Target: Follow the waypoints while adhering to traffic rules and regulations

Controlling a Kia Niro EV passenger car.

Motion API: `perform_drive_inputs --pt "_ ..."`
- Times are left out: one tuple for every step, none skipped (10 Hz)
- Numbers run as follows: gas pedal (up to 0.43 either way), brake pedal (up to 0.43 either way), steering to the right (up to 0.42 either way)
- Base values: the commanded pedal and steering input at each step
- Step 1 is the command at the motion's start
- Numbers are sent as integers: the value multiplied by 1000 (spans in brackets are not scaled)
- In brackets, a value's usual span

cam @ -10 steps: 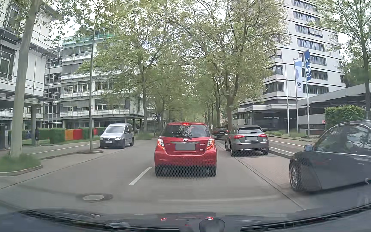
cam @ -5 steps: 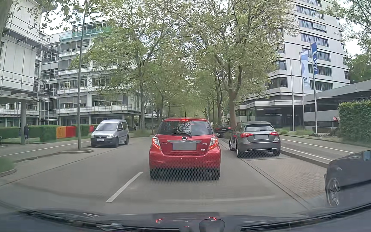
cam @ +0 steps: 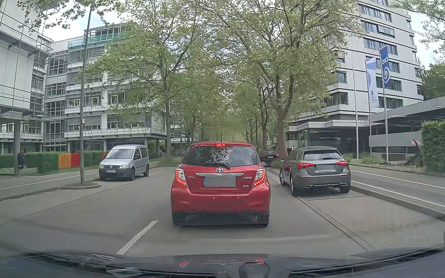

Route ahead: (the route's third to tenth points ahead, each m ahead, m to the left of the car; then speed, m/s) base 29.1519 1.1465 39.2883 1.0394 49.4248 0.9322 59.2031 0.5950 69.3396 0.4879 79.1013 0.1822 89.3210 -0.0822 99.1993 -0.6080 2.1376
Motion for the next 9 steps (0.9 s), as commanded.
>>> perform_drive_inputs --pt "0 238 -1" --pt "0 238 -1" --pt "0 238 -1" --pt "0 232 -1" --pt "0 238 -1" --pt "0 238 -1" --pt "0 232 -1" --pt "0 232 -1" --pt "0 232 -1"
